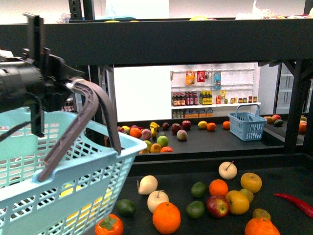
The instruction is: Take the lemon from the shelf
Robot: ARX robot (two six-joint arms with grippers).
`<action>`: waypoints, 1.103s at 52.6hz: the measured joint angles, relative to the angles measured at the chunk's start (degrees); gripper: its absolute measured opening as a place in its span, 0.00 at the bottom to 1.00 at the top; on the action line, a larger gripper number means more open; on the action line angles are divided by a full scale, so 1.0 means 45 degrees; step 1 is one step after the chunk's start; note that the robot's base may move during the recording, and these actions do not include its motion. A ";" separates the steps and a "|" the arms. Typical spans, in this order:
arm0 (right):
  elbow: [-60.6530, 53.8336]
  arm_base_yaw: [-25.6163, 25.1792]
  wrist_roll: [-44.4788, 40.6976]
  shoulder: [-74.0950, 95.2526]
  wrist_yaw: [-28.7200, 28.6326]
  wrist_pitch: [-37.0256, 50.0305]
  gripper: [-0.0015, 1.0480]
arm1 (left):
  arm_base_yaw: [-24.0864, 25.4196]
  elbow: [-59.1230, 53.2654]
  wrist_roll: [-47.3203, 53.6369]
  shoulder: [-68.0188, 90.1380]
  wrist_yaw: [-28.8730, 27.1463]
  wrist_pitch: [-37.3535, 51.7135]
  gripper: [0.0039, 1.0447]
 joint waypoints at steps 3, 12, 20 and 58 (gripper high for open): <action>0.0000 0.0000 0.0000 0.0000 -0.0005 0.0000 0.93 | 0.0578 0.0000 -0.0656 0.0126 -0.0180 0.0865 0.07; 0.0000 0.0000 0.0000 0.0000 -0.0005 0.0000 0.93 | 0.2079 0.0000 -0.2424 0.0583 -0.0646 0.2992 0.07; 0.0000 0.0000 0.0000 0.0000 0.0000 0.0000 0.93 | 0.3735 0.0000 -0.3434 0.1098 -0.0923 0.4609 0.07; 0.0000 0.0000 0.0000 0.0000 -0.0005 0.0000 0.93 | 0.6533 0.0418 -0.5119 0.3881 0.0121 0.6591 0.07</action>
